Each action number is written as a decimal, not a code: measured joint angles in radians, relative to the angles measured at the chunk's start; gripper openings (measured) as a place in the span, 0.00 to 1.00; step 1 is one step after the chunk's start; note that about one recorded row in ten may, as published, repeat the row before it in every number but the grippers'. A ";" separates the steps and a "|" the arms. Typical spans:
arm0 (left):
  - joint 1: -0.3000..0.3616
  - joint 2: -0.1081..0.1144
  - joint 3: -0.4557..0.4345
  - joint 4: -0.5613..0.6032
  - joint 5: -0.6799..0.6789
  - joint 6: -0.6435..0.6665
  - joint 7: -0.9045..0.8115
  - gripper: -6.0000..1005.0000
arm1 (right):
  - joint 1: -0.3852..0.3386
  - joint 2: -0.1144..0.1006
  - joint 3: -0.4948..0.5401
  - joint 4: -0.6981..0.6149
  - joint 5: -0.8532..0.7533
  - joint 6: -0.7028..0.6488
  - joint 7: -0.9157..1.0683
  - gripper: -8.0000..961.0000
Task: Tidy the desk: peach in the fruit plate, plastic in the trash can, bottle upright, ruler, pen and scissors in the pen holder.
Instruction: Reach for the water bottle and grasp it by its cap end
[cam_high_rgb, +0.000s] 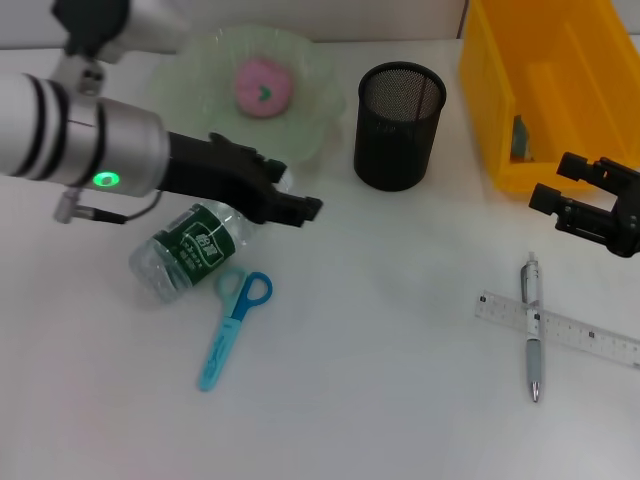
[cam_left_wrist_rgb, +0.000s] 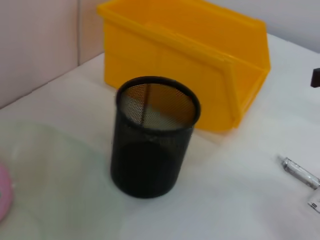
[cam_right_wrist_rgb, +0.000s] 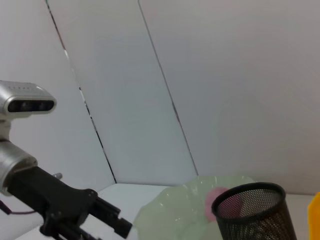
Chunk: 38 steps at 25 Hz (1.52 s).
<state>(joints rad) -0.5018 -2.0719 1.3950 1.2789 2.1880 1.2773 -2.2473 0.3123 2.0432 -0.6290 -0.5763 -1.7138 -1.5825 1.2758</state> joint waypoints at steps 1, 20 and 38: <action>0.000 0.000 0.000 0.000 0.000 0.000 0.000 0.68 | 0.000 0.000 0.000 0.000 0.000 0.000 0.000 0.81; -0.024 -0.008 0.558 0.274 0.598 -0.160 -0.627 0.68 | 0.002 -0.001 0.057 0.049 0.001 0.019 -0.046 0.81; -0.061 -0.008 0.538 0.075 0.579 -0.302 -0.631 0.68 | 0.006 0.006 0.057 0.061 0.001 0.037 -0.059 0.81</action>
<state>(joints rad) -0.5632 -2.0801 1.9326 1.3541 2.7666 0.9755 -2.8781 0.3179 2.0489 -0.5722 -0.5152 -1.7133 -1.5459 1.2163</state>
